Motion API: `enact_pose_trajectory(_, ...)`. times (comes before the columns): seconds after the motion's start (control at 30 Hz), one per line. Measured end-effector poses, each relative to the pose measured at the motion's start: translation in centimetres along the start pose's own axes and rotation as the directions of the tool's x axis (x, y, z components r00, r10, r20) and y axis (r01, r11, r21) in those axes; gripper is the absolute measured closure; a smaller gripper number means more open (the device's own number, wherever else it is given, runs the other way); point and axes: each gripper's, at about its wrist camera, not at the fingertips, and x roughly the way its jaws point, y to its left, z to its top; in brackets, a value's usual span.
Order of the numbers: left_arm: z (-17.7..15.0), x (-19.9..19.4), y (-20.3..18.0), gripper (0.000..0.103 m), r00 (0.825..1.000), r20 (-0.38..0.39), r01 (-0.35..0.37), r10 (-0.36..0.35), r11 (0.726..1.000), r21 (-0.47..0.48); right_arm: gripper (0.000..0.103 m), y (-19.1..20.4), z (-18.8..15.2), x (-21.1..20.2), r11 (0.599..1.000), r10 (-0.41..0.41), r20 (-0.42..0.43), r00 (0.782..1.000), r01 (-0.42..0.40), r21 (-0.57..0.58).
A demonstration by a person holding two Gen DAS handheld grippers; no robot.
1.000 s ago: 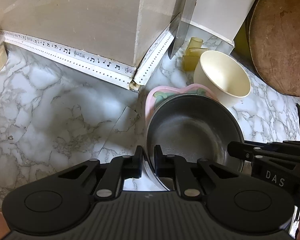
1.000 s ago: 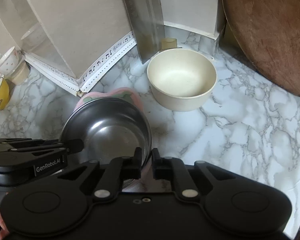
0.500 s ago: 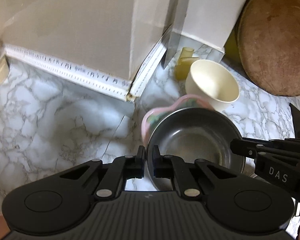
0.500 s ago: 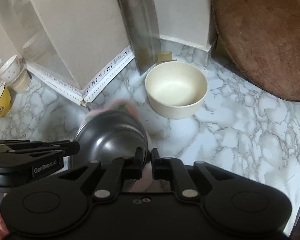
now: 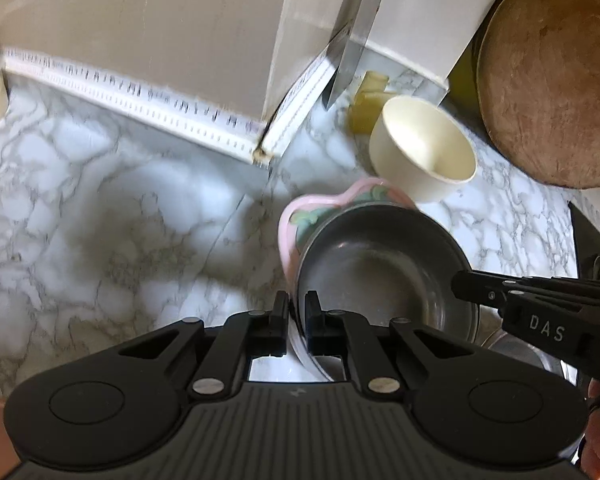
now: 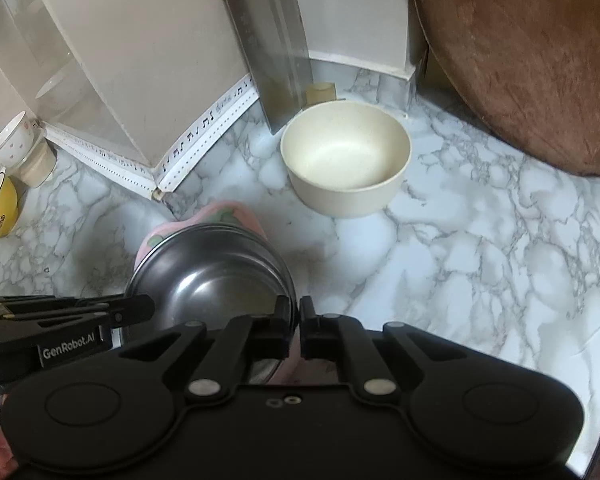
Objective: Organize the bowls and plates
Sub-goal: 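Lift the pink pot with both tools and carry it over the steel bowl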
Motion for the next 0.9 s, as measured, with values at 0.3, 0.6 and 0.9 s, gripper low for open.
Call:
enact_pose_trajectory(0.3, -0.6, -0.5, -1.0, 0.095, 0.999, 0.001, -0.041, 0.041, 0.997, 0.06, 0.088, -0.3, -0.2, 0.2, 0.999, 0.043, -0.039, 0.998, -0.044, -0.026)
enact_pose_trajectory(0.6, -0.5, -0.7, -1.3, 0.096, 0.998, 0.009, -0.063, 0.062, 0.995, 0.074, 0.095, 0.7, -1.2, -0.1, 0.992, 0.005, -0.011, 1.0, -0.006, -0.126)
enact_pose_trajectory(0.9, 0.8, -3.4, -1.9, 0.096, 0.996, 0.064, -0.067, 0.061, 0.994, 0.088, 0.096, 0.7, 0.1, -2.6, 0.995, 0.027, 0.05, 0.998, -0.022, -0.092)
